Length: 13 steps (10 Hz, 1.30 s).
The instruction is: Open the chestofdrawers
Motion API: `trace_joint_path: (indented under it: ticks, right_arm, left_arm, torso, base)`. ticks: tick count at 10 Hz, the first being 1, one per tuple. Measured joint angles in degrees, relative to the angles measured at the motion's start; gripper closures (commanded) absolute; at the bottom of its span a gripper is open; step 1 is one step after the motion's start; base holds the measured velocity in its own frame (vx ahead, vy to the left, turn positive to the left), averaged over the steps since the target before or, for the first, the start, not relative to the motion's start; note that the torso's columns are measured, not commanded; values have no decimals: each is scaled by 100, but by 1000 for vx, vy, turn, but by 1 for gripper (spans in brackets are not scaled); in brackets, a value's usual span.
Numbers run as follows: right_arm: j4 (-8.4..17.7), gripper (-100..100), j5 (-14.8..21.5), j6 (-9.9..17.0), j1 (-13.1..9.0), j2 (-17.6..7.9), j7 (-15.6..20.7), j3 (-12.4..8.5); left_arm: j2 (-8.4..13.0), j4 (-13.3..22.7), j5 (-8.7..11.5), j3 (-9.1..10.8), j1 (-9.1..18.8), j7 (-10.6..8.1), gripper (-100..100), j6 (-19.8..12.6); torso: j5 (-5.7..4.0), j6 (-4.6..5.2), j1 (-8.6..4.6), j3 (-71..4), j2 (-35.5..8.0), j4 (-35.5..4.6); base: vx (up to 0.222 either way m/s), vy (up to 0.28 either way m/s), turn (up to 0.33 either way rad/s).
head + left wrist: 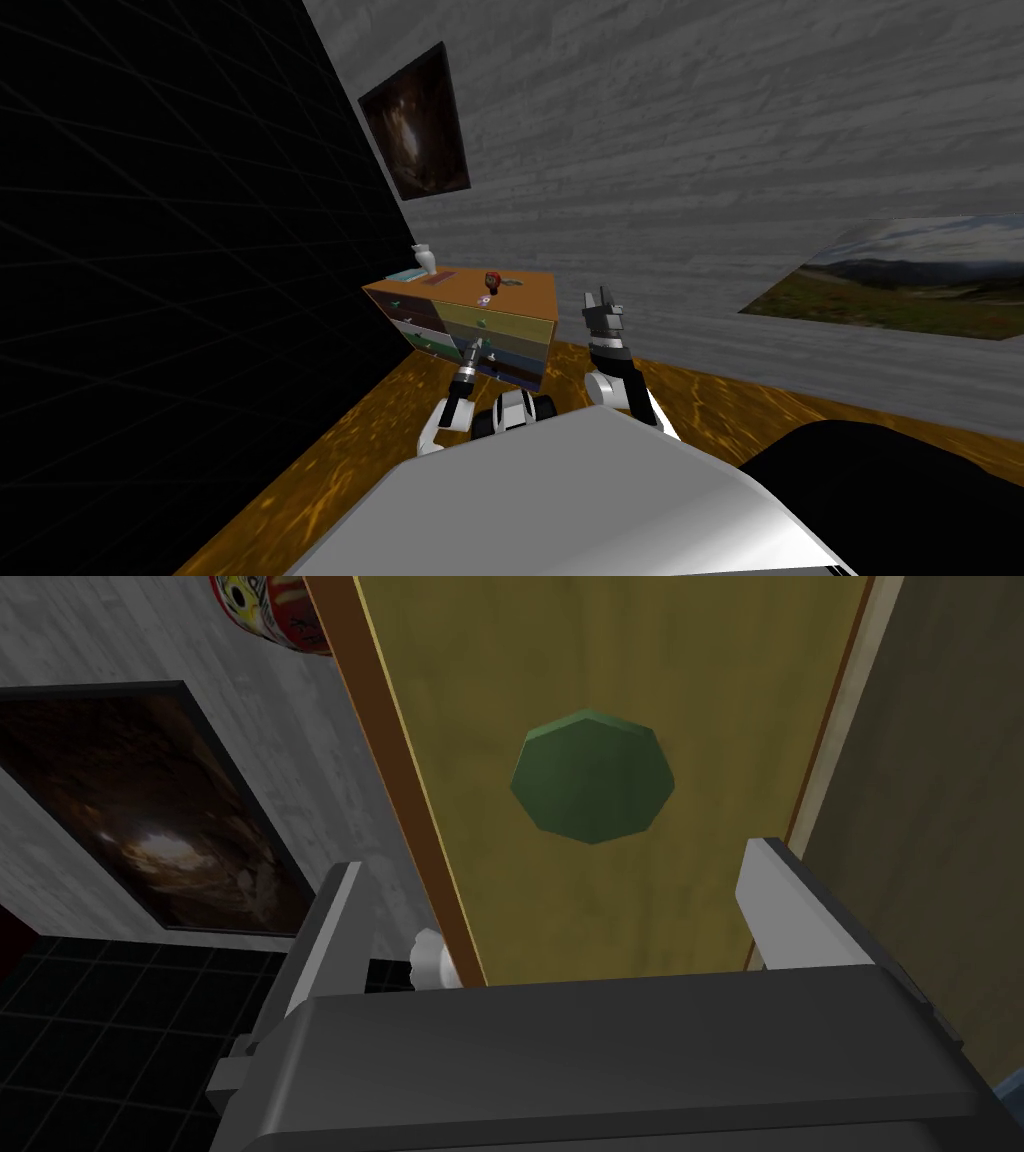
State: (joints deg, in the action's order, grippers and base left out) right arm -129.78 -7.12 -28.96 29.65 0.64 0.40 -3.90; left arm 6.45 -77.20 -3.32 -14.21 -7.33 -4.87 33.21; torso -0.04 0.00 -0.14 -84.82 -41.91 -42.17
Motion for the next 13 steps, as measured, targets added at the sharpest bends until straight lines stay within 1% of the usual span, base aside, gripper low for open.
trace_joint_path:
  ticks: [1,3,5,6,7,8,9,11,12,13]
  right_arm:
    - [0,0,0,0,0,0,0,0]
    - [0,0,0,0,-2,-1,0,0]
    - [1,0,0,1,-3,-1,0,0]
    - [1,0,0,1,-3,-1,0,0]
    - [1,0,0,1,-3,-1,0,0]
    - [1,0,0,1,-3,-1,0,0]
    - [1,0,0,1,-4,-1,0,-1]
    - [1,0,0,1,-5,-1,0,-1]
    - [1,0,0,1,-5,-1,0,-1]
    - [1,0,0,1,-4,-1,0,0]
  left_arm:
    - [-9,45,3,10,11,9,-100,23]
    - [-29,107,8,25,32,19,-100,51]
    - [-13,-8,14,42,106,1,-100,-116]
    - [-12,-19,14,43,110,-1,100,-142]
    - [-28,42,10,34,75,12,100,-67]
    - [-29,52,9,32,70,15,100,-44]
    - [-2,-24,8,16,54,-3,100,-90]
    - [40,-116,8,-8,39,-40,100,-168]
    - [62,-166,8,-20,31,-59,100,-208]
    - [65,-172,8,-21,29,-64,-100,-217]
  torso:
    - [4,0,15,21,-32,-10]
    - [8,0,29,44,-71,-20]
    - [7,1,23,41,-63,-20]
    - [5,0,15,30,-46,-14]
    - [3,0,11,24,-36,-11]
    - [3,1,12,21,-32,-10]
    - [7,-1,29,40,-66,-18]
    - [7,1,23,42,-64,-20]
    - [5,0,18,25,-35,-12]
    - [1,1,-1,4,-2,-3]
  base:
    - [153,-56,-20]
    - [44,-14,-7]
    - [1,3,-8]
    - [-3,-3,14]
    - [0,0,0]
    - [-119,49,36]
    - [-184,78,28]
    - [-170,81,18]
    - [-63,43,0]
    - [69,-36,-36]
